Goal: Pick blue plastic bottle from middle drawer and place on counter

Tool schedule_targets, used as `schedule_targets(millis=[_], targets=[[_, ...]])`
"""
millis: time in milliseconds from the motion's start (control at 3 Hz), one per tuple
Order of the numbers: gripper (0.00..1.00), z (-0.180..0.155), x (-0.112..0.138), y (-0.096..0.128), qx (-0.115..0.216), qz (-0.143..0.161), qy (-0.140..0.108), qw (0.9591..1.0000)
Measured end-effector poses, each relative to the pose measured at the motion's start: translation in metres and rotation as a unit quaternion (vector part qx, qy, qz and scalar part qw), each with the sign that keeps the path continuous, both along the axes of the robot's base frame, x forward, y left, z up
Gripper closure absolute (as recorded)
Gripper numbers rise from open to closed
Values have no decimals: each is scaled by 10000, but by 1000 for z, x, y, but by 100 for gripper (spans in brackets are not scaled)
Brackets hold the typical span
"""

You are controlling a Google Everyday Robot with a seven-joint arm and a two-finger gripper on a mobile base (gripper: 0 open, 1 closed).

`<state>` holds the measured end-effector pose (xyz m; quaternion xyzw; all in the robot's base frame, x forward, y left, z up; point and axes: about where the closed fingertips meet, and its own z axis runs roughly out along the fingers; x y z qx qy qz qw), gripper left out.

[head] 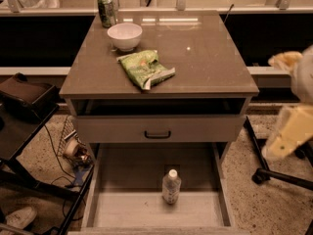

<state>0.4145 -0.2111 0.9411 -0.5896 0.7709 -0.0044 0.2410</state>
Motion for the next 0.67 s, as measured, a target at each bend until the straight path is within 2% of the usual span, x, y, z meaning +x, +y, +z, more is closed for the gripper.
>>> schedule_targets(millis=[333,667], targets=[[0,-63,-16,-15,708,-72,-128,9974],[0,-122,-25,-21,1573,-216,-331,9868]])
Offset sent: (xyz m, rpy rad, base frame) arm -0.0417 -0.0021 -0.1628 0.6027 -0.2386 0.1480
